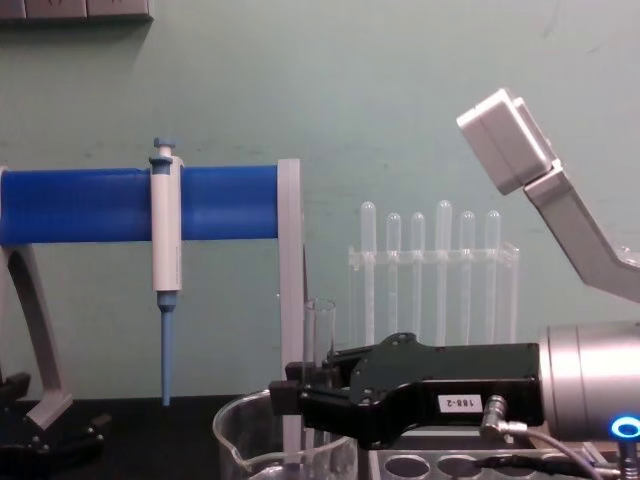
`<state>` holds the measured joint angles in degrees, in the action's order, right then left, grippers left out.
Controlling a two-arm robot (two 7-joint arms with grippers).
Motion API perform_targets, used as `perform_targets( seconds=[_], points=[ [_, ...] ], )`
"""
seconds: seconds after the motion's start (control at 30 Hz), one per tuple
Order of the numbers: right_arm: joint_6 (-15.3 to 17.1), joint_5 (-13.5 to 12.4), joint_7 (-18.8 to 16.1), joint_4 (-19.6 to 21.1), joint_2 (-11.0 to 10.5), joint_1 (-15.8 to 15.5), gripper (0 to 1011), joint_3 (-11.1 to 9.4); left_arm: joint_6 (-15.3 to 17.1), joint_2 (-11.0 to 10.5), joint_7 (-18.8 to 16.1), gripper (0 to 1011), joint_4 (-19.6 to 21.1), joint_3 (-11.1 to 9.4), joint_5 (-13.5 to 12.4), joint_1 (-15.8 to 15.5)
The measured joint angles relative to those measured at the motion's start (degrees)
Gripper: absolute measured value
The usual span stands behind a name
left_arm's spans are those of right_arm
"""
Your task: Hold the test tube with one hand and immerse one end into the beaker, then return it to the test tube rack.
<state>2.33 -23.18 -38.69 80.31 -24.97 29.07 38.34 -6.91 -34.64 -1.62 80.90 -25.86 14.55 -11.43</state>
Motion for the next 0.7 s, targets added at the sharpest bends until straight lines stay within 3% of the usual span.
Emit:
perform_targets(
  seconds=[0.7],
  points=[
    [0.07,0.16,0.05,-0.18,0.41,-0.25,227,-0.12,0.00,0.00,0.00,1000,0.00,0.00,0.00,0.00]
  ],
)
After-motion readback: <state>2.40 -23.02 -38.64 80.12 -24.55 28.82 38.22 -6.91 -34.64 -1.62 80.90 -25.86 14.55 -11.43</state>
